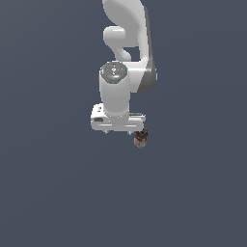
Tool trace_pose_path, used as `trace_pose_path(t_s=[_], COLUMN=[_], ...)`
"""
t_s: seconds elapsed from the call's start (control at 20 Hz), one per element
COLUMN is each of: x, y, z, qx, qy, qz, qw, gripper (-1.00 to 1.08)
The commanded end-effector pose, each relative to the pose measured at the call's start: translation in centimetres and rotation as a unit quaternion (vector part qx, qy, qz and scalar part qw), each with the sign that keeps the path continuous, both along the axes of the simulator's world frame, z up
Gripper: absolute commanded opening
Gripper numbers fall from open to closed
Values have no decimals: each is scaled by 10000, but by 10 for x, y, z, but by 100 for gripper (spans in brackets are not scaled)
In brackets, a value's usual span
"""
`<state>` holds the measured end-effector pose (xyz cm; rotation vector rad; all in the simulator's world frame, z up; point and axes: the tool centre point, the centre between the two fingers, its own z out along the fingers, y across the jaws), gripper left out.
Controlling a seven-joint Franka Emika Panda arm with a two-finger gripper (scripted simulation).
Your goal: Pick up the object and move it to a goal position.
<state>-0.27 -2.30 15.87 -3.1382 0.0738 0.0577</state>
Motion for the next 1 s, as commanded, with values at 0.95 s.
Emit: trace_pose_path(t_s=[0.95], x=[2], y=[-14], z=[-7], qx=[-70], qy=[-24], qz=[293], qw=[9995], gripper=[100])
